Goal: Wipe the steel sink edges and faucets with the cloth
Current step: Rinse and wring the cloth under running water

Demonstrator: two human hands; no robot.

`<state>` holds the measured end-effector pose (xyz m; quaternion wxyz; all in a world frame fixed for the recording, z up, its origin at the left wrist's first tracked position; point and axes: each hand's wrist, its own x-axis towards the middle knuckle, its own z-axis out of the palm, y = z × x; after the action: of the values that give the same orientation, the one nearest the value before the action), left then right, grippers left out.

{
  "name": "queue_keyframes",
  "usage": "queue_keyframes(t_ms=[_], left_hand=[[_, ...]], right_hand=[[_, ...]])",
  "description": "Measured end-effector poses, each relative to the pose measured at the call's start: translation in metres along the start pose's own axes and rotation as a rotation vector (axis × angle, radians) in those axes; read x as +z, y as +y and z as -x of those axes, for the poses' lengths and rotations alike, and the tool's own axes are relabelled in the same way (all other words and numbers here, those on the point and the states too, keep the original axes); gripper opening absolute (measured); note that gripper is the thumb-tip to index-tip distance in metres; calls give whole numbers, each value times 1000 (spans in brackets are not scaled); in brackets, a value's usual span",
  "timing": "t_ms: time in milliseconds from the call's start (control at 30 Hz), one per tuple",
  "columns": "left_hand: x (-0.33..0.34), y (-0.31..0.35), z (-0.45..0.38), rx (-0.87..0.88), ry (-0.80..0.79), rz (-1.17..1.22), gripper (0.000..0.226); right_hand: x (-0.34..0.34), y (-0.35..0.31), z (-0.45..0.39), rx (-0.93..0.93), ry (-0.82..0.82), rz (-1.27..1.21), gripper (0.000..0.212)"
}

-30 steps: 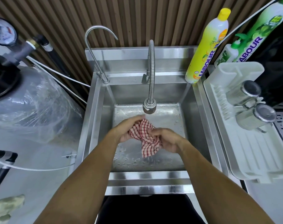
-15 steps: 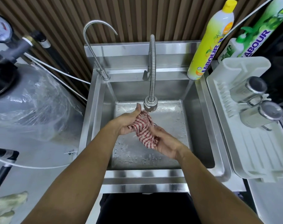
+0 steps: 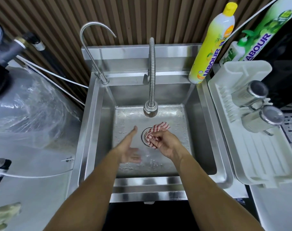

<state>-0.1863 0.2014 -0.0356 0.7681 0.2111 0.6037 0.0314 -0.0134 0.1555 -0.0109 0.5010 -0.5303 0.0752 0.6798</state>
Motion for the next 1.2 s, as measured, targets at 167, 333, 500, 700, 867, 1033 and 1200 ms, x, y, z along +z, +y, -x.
queue_keyframes(t_ms=[167, 333, 500, 700, 867, 1033, 1200], left_hand=[[32, -11, -11, -16, -253, 133, 92], [28, 13, 1, 172, -358, -369, 72], [19, 52, 17, 180, -331, -760, 81], [26, 72, 20, 269, -339, -690, 53], [27, 60, 16, 370, -214, -278, 43], [44, 37, 13, 359, -178, 158, 47], [30, 38, 25, 182, -333, -38, 37]], right_hand=[[-5, -4, 4, 29, 64, 93, 26], [-20, -24, 15, -14, -125, 236, 70], [-22, -44, 26, -96, -269, 725, 114], [1, -36, 30, -402, -43, 1894, 65], [4, -47, 21, -407, -68, 1594, 18], [4, -28, 20, -214, -168, 1396, 86], [-1, -24, 15, -425, -44, 1627, 33]])
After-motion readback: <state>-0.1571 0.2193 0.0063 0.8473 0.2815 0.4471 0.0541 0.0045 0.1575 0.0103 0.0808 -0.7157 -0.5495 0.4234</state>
